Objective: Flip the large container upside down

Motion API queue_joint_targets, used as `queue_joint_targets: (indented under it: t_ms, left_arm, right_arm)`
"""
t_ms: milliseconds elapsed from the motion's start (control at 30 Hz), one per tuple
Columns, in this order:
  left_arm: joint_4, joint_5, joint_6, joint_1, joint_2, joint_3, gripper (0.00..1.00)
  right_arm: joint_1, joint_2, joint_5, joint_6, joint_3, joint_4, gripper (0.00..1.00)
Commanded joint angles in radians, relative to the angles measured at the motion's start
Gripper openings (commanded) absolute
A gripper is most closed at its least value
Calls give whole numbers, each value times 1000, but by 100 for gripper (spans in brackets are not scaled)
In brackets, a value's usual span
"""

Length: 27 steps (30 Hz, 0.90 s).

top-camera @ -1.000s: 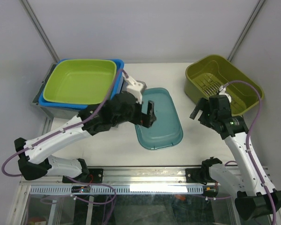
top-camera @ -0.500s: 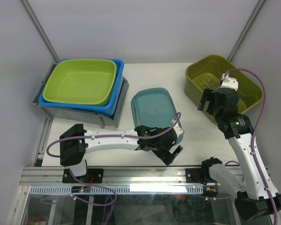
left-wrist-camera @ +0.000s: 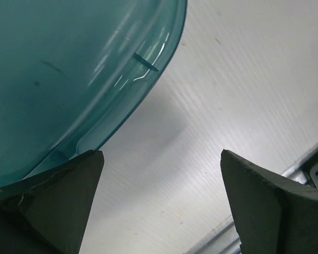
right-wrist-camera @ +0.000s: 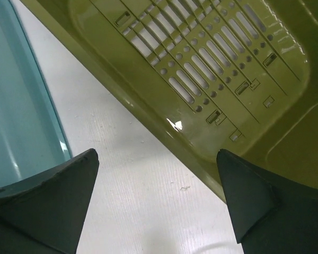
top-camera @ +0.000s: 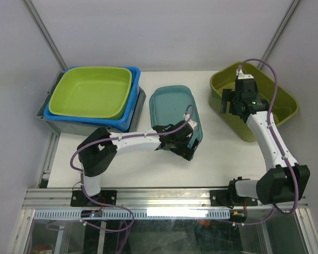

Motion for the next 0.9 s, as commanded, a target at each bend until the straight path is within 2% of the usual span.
queue_joint_targets:
  t_ms: [0,100,233,367,467,700,867]
  left_arm:
    - [68,38,45,97,25,60,99]
    - [63,35,57,171,52,109,99]
    - [61,-40,65,236,40,155,99]
    - [26,-38,85,298,60,230,99]
    - [21,27,110,295,8,214,99]
    - [49,116,111,170,-209,115,99]
    - [51,166,53,139,-346,32,99]
  right_arm:
    - [-11,48,22,-41,63,9,97]
    - [-22,81,-6,-41,62,1,97]
    - [-34,120,20,-9,39,-2,97]
    - [-42,145,-59,15,10,10,94]
    - [-41,163,-124,41,20,-32,82]
    - [-39,81,-214,94,-36,0,42]
    - [-37,-12,-249,117,-67,21,16]
